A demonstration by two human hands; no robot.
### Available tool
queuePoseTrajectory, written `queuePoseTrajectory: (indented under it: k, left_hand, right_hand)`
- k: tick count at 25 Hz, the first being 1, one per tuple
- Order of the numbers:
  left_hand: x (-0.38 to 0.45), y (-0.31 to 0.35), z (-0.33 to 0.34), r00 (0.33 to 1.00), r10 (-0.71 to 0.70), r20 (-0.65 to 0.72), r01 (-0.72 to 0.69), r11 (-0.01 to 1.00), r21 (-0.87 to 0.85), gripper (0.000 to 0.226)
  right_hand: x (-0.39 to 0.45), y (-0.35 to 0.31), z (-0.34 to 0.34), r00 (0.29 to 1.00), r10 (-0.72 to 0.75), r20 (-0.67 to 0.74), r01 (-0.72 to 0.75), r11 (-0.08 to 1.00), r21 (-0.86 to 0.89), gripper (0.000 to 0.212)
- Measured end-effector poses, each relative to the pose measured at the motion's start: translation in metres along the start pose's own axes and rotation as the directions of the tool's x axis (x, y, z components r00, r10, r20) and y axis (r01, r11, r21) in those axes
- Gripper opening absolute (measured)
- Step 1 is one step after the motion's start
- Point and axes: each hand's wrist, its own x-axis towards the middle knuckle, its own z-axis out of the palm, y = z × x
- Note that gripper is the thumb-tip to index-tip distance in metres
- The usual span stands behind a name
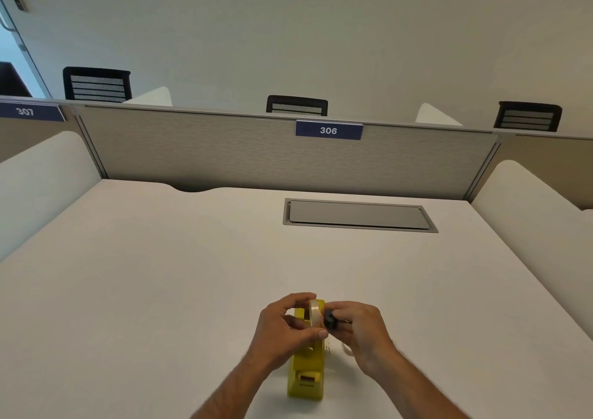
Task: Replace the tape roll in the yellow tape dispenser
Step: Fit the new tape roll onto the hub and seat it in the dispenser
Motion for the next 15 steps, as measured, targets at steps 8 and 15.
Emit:
queuePoseTrajectory:
  k: [8,15]
  left_hand:
    - [0.0023,0.0016,0.0006,1.000,0.024,0.016,-0.024,0.999,0.039,0.065]
    - [0.0033,0.0039,-0.0025,0.998,0.026,0.059,-0.029,0.999,0.039,0.060]
  right_hand:
    - [-0.0042,-0.0013,-0.0024,0.986,-0.141,0.087,0.149,0.984,-0.095,0.015]
    - [-0.0030,-0.0065,-0.0075,0.975,-0.172,0.138,0.196,0.961,-0.192,0.021]
